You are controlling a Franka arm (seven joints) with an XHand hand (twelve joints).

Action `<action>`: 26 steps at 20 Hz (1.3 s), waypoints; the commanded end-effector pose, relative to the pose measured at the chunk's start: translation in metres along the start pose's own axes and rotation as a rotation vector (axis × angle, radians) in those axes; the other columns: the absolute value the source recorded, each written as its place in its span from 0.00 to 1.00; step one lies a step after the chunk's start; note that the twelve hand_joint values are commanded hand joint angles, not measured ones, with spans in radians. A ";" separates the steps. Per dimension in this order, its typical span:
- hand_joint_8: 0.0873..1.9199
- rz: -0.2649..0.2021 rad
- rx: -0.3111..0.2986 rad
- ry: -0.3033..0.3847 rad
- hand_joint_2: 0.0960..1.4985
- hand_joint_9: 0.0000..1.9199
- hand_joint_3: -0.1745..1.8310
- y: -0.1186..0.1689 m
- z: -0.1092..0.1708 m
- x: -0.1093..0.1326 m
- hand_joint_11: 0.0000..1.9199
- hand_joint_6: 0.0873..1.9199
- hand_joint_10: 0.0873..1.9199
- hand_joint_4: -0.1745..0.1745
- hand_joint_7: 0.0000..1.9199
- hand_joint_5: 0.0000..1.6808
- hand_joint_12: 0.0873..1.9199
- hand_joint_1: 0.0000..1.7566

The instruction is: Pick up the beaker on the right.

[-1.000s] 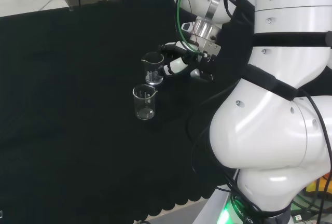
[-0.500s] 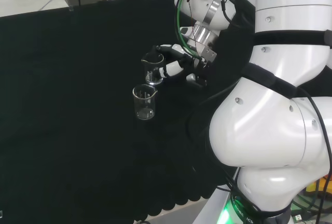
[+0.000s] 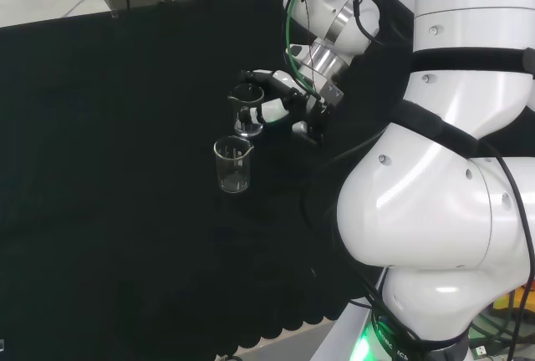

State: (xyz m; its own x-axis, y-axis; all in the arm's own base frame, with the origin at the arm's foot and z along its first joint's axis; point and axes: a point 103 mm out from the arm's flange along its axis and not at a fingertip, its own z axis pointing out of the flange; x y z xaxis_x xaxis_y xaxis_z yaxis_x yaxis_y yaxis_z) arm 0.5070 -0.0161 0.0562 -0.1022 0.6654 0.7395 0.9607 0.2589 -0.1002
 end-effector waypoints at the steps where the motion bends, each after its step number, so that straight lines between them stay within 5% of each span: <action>1: 0.30 -0.005 -0.009 0.019 0.28 0.15 0.39 0.003 0.004 0.001 0.00 0.00 0.29 0.44 0.10 0.22 0.64 0.53; 8: 0.33 0.008 -0.053 0.079 0.29 0.20 0.40 0.007 0.009 0.001 0.00 0.02 0.28 0.46 0.15 0.28 0.67 0.58; 13: 0.36 -0.021 -0.058 0.111 0.27 0.22 0.45 0.009 0.013 0.006 0.00 0.25 0.26 0.46 0.17 0.21 0.68 0.62; 16: 0.36 -0.027 -0.063 0.122 0.27 0.21 0.46 0.011 0.015 0.009 0.00 0.31 0.27 0.46 0.16 0.19 0.68 0.63; 26: 0.36 -0.011 -0.066 0.155 0.27 0.19 0.47 0.011 0.016 0.004 0.00 0.33 0.26 0.45 0.14 0.16 0.68 0.64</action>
State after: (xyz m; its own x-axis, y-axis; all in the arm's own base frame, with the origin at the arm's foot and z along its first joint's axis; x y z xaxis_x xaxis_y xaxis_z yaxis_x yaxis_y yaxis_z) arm 0.5133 0.0039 0.0479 -0.0860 0.5611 0.8233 0.9739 0.2215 -0.0492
